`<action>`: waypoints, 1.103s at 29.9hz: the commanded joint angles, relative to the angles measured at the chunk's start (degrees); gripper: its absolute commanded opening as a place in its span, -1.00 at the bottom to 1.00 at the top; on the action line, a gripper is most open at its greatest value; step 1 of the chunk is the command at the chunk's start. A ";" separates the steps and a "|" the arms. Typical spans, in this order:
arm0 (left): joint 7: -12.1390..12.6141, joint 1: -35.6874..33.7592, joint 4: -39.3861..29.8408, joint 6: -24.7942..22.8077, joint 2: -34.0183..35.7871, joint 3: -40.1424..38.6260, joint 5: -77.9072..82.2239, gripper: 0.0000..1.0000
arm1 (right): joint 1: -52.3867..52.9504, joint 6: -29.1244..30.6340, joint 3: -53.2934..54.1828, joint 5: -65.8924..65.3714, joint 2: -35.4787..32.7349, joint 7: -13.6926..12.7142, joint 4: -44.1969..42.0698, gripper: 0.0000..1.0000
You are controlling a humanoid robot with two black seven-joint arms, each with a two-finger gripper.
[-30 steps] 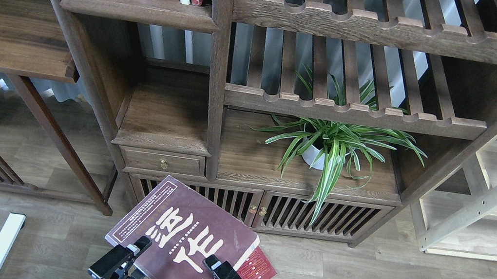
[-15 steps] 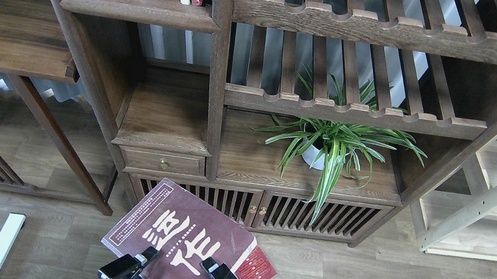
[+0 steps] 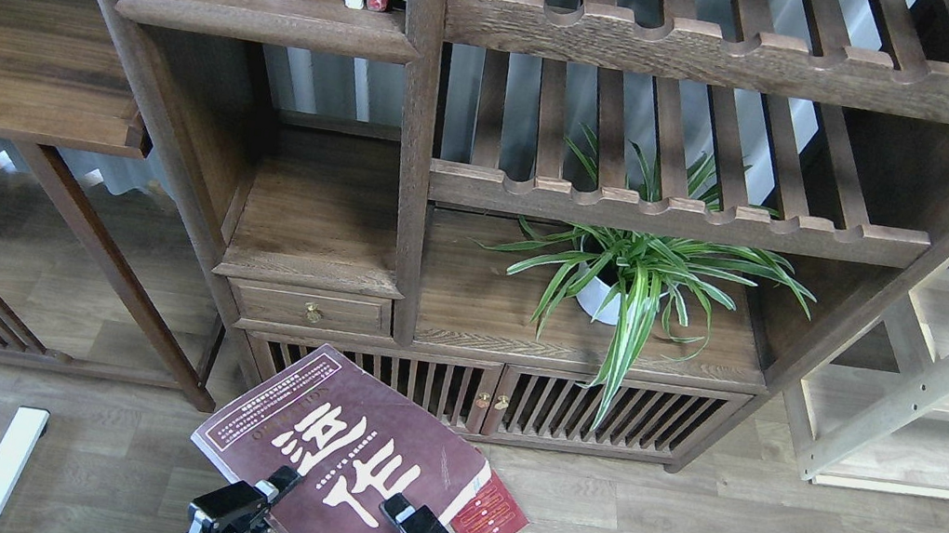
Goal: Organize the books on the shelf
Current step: 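Grasp the maroon book with the left gripper and release the right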
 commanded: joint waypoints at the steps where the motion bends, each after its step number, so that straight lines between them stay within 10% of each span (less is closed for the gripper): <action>1: 0.00 -0.04 0.19 0.02 0.67 -0.24 -0.02 -0.89 | -0.01 0.00 0.05 0.04 -0.02 0.01 -0.04 -0.90; 12: 1.15 0.40 0.11 0.02 3.04 -0.59 0.06 -0.97 | -0.01 0.00 0.13 0.04 -0.02 0.01 -1.36 -0.46; 22: 1.24 1.63 -1.83 0.02 7.60 -5.15 0.85 -0.99 | -1.06 0.00 11.98 0.83 -0.02 0.10 -11.79 0.97; 33: 1.15 1.28 -1.92 0.02 8.31 -14.30 13.15 -1.00 | 1.93 0.00 15.69 1.18 -0.02 0.19 -22.80 0.98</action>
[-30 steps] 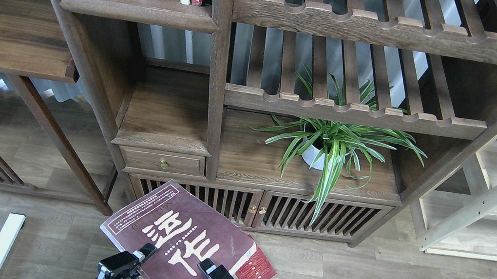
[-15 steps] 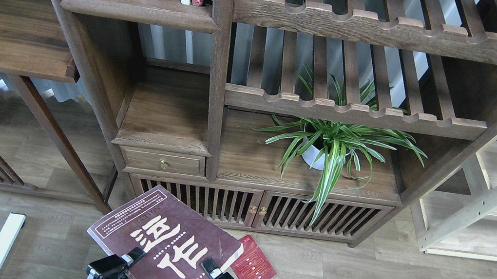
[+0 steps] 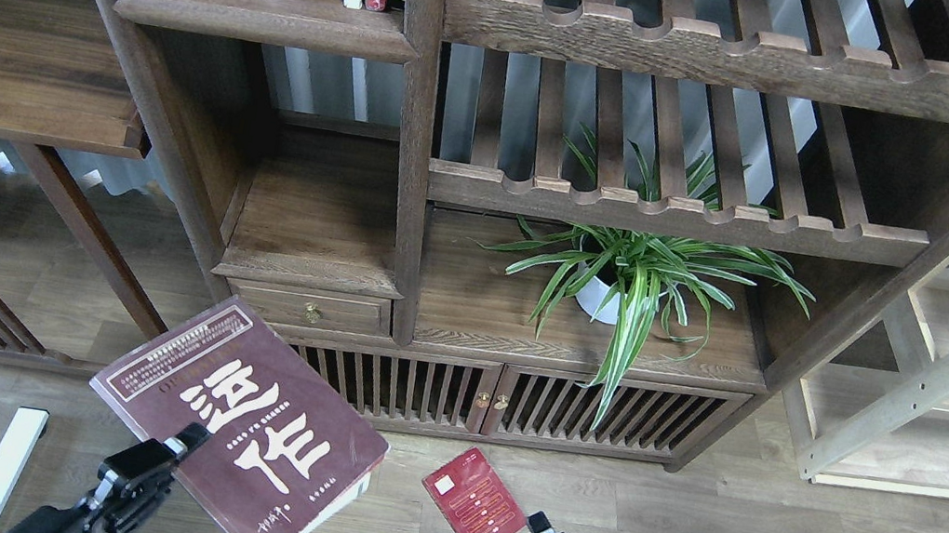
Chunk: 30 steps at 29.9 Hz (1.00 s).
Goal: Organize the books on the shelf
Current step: 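Grasp the maroon book with the left gripper and release the right, then raise the maroon book with the left gripper toward the top shelf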
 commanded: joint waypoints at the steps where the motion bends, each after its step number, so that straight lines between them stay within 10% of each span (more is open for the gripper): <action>1: 0.18 -0.17 -0.34 -0.02 0.08 -2.36 3.97 -1.00 | 0.15 -0.01 -0.08 0.25 -0.01 0.01 -0.08 0.98; 17: 4.13 0.19 -7.10 -0.02 7.98 -21.77 17.69 -1.00 | 2.52 -0.01 -0.87 0.34 -0.01 0.01 -0.61 0.98; 30: 17.04 -2.36 -9.21 -0.02 8.43 -33.38 18.57 -0.99 | 4.01 -0.01 -0.87 0.34 -0.01 0.01 -1.58 0.98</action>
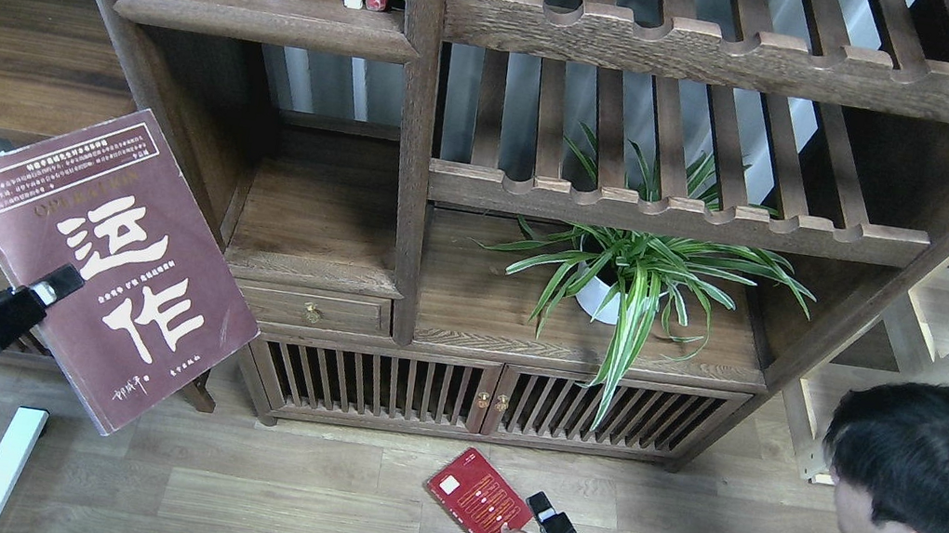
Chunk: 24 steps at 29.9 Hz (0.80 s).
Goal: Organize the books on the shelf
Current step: 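Raise the maroon book with the left gripper toward the top shelf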
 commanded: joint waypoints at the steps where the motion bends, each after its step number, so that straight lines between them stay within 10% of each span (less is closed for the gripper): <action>1: 4.96 -2.69 -0.61 0.02 0.08 -2.91 -0.29 -0.99 | 0.57 0.00 0.00 0.00 0.00 -0.05 -0.31 0.98; 7: 9.36 -8.76 -0.97 0.02 1.57 -3.80 -2.13 -0.98 | 1.37 0.00 0.00 0.00 0.00 0.03 -0.75 0.98; 24: 9.54 -19.75 -0.97 0.02 6.67 -7.23 -9.08 -0.99 | 2.95 0.00 0.00 0.00 0.00 0.03 -1.63 0.98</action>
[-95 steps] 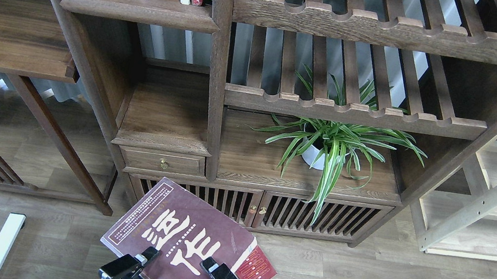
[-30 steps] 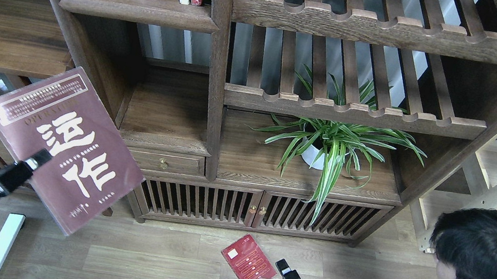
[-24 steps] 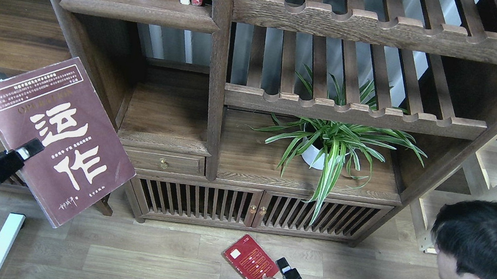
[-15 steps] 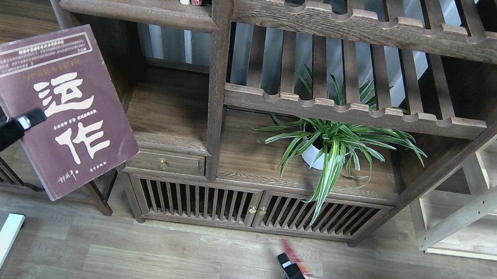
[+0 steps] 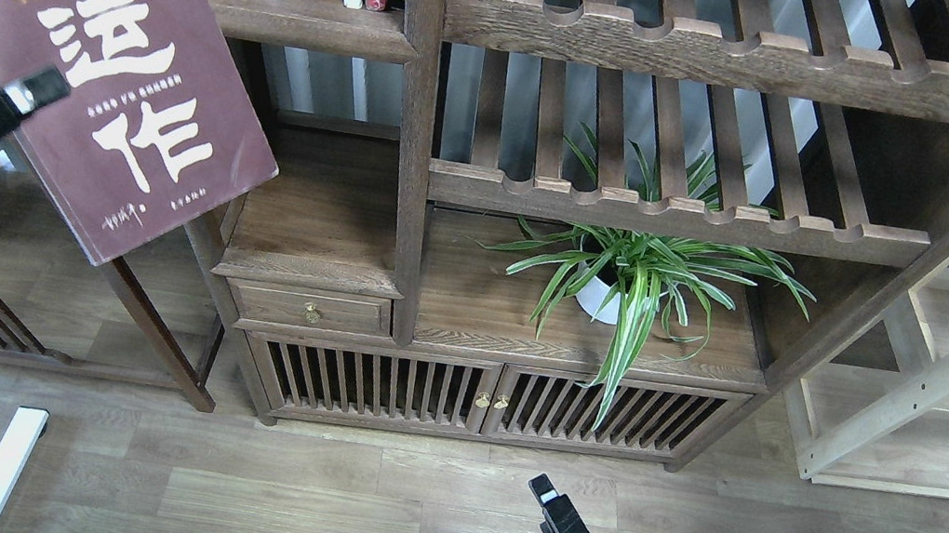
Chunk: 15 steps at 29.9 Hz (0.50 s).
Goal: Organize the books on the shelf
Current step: 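Raise the maroon book with the left gripper toward the top shelf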
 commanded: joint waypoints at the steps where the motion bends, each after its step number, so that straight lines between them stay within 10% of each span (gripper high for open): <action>1: 0.00 -1.67 0.20 0.00 1.31 -0.83 -0.42 -0.99 | 0.26 0.00 0.00 0.00 0.00 0.01 0.00 0.98; 15: 2.86 -19.42 3.19 0.00 2.63 2.68 -0.86 -0.99 | 0.53 0.00 -0.26 0.35 0.00 0.01 0.17 0.98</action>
